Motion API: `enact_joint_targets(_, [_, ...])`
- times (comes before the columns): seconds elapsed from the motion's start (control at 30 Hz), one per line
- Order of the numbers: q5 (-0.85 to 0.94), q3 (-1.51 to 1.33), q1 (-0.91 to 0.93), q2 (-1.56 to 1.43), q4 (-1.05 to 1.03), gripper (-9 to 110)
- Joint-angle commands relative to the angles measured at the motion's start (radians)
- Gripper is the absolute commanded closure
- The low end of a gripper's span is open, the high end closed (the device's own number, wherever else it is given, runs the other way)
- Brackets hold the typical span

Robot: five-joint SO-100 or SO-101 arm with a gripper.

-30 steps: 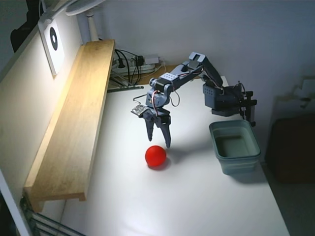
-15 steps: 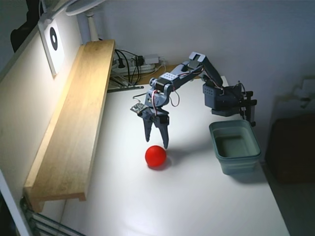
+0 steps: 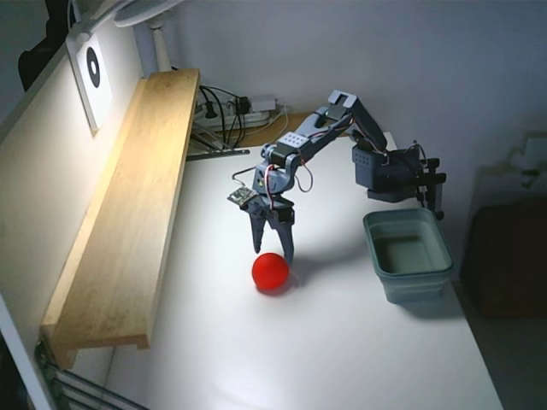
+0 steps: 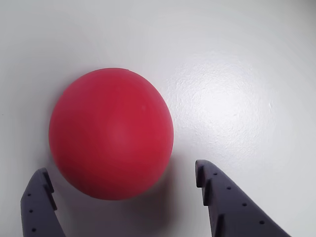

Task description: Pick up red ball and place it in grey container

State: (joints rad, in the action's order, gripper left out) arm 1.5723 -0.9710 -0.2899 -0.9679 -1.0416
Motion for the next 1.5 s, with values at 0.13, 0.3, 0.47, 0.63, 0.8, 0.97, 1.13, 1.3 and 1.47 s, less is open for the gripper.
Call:
enact_joint_targets(0.13, [-0.002, 0.002, -0.011, -0.096, 0.012, 63])
enact_joint_targets(0.3, [-0.002, 0.002, -0.011, -0.096, 0.058, 63])
enact_joint_targets(0.47, [-0.002, 0.002, -0.011, -0.096, 0.061, 63])
enact_joint_targets(0.63, [-0.002, 0.002, -0.011, -0.096, 0.061, 63])
enact_joint_targets(0.8, [-0.002, 0.002, -0.011, -0.096, 0.061, 63])
enact_joint_targets(0.97, [-0.002, 0.002, -0.011, -0.096, 0.120, 63])
enact_joint_targets(1.13, [-0.002, 0.002, -0.011, -0.096, 0.140, 63])
enact_joint_targets(1.3, [-0.002, 0.001, -0.011, -0.096, 0.176, 63])
enact_joint_targets(1.47, [-0.002, -0.045, -0.011, -0.099, 0.178, 63])
